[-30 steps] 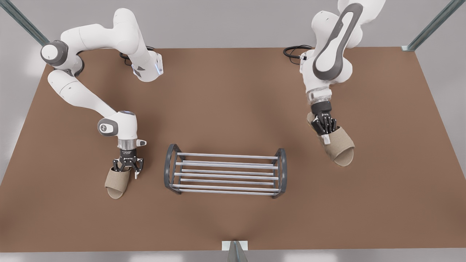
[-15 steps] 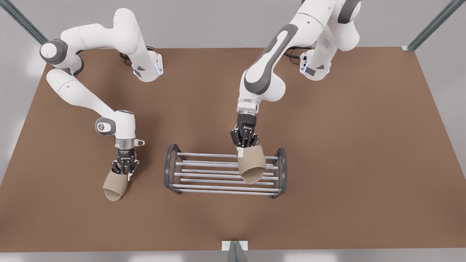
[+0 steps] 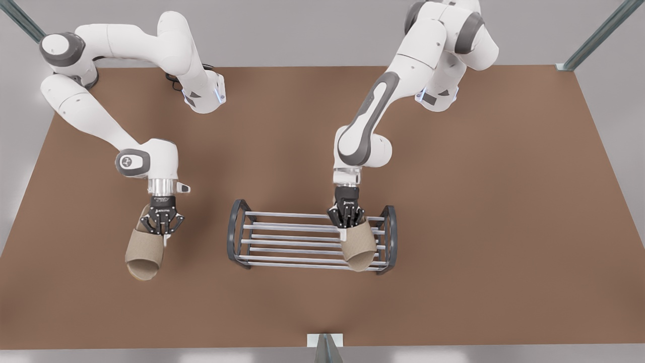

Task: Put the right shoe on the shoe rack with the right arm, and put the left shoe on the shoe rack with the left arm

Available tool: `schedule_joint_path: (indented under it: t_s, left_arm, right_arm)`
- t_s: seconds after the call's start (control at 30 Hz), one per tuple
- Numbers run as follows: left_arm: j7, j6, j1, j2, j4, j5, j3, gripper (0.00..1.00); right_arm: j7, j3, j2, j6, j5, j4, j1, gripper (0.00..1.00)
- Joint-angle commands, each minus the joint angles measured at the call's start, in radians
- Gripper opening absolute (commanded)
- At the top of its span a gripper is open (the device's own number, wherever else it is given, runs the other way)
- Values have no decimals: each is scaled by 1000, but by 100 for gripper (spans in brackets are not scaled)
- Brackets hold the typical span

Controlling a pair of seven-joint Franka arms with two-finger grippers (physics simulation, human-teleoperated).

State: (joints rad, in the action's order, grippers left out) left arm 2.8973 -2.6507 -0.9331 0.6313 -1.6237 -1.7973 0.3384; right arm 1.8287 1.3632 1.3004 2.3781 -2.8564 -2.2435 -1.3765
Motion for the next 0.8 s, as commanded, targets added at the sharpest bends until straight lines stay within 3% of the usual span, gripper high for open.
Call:
schedule_joint_path:
  t_s: [0.0,0.13,0.17,0.2,0.37,0.47,0.6,0.77]
  left_arm:
    - [174,0,2,11,1,-7,-1,21]
    - [178,0,-1,8,1,-8,1,21]
    - [172,0,-3,8,1,-10,1,50]
    - [157,0,-4,8,-1,-10,1,100]
    - [163,0,-1,8,-8,-10,1,100]
    - [163,0,-4,8,-21,-10,1,100]
    - [161,2,-9,2,-21,-10,1,100]
    - [160,11,-10,-22,-21,-10,1,100]
  right_arm:
    - [-184,49,-53,81,140,-10,1,21]
    - [-169,181,-167,132,468,-16,-1,21]
    - [-164,214,-191,132,546,-16,-1,21]
    - [-158,246,-225,132,621,-18,-1,21]
    - [-123,355,-343,130,948,18,43,21]
    - [-126,364,-389,-42,1147,188,275,21]
    - [-175,266,-388,-197,1186,398,597,21]
    - [-312,223,-385,-312,1177,436,764,21]
